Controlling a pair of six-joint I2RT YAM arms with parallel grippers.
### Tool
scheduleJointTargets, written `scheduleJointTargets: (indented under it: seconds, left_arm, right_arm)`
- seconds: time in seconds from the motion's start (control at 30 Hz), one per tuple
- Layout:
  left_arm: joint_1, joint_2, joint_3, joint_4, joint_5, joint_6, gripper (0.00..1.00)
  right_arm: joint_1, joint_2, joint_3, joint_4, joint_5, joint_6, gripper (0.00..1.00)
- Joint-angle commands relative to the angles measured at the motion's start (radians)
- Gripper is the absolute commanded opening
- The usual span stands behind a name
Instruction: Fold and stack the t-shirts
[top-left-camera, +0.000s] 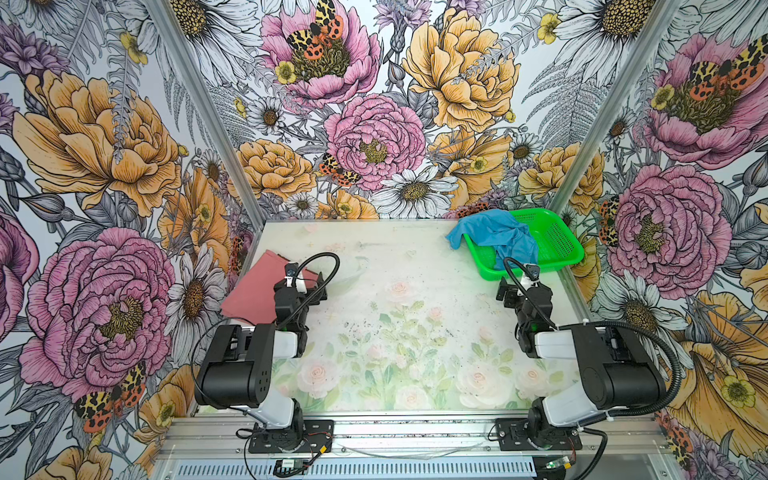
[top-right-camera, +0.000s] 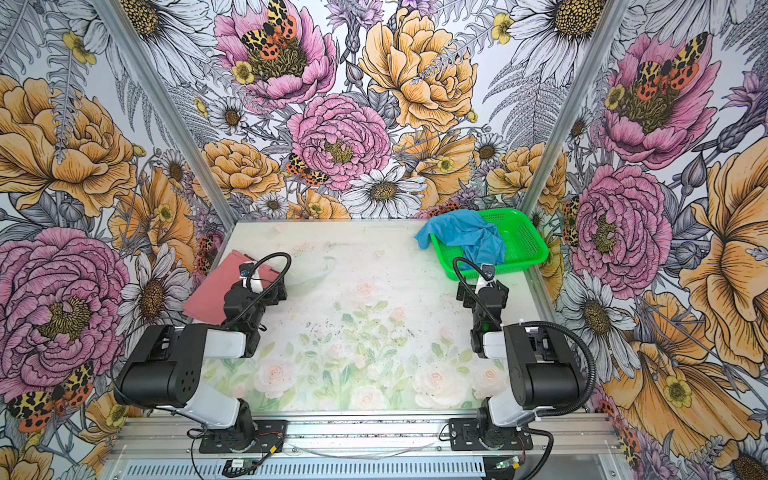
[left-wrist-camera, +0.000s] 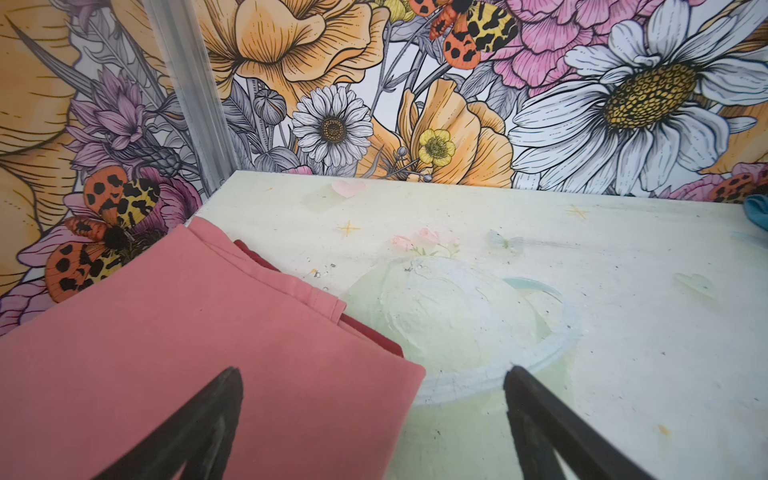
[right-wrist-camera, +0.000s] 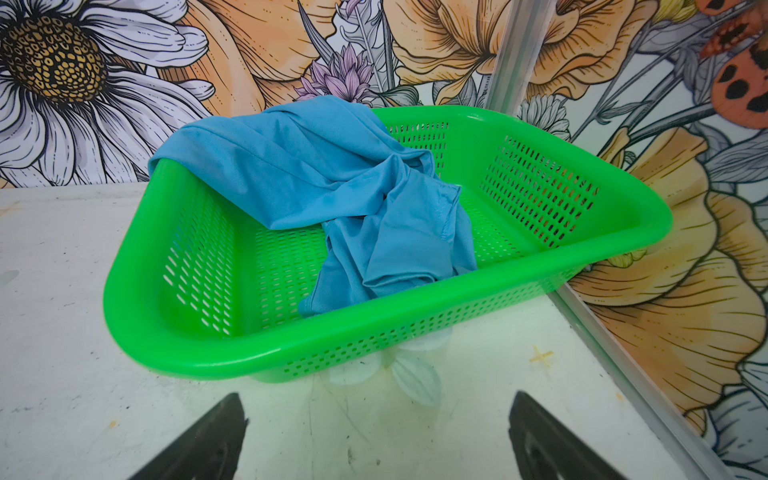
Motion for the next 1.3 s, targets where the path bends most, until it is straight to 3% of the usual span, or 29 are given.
scheduleJointTargets:
  seconds: [0.0, 0.07, 0.2, 0.37, 0.43, 0.63, 0.73, 0.87, 1.07, 1.27]
  left_arm:
    - [-0.035, -0.035, 0.007, -0.027, -0.153, 0.012, 0.99]
    - [-0.067, -0.062, -0.003, -0.021, -0.271, 0.015, 0.99]
    - [-0.19, -0.14, 0.109, -0.246, -0.447, 0.115, 0.99]
    - [-0.289, -0.219, 0.299, -0.614, -0.502, 0.025, 0.99]
    - [-0.337, -0.232, 0.372, -0.73, -0.518, -0.026, 0.99]
    - [-0.496, -0.201, 0.591, -1.127, -0.572, -0.179, 0.99]
    - [-0.563, -0.17, 0.665, -1.277, -0.566, -0.22, 0.99]
    - [-0.655, -0.173, 0.674, -1.365, -0.526, -0.271, 0.99]
    - [-0.763, -0.24, 0.612, -1.373, -0.374, -0.334, 0.99]
    - [-0.863, -0.288, 0.565, -1.375, -0.367, -0.387, 0.99]
  right_arm:
    - [0.003, 0.009, 0.035, -0.008, -0.051, -0.016, 1.0]
    - [0.001, 0.009, 0.032, -0.004, -0.052, -0.014, 1.0]
    - [-0.004, 0.01, 0.037, -0.013, -0.067, -0.013, 1.0]
    - [0.012, -0.024, 0.037, -0.042, -0.097, -0.047, 1.0]
    - [0.033, -0.067, 0.033, -0.066, -0.047, -0.055, 1.0]
    - [0.077, -0.303, 0.184, -0.528, -0.009, 0.008, 1.0]
    - [0.079, -0.314, 0.315, -0.743, -0.035, 0.092, 0.99]
    - [0.075, -0.176, 0.585, -1.042, -0.047, 0.161, 0.93]
    - [0.061, 0.13, 0.921, -1.27, -0.14, 0.183, 0.87]
    - [0.0, 0.445, 1.293, -1.497, -0.146, 0.236, 0.86]
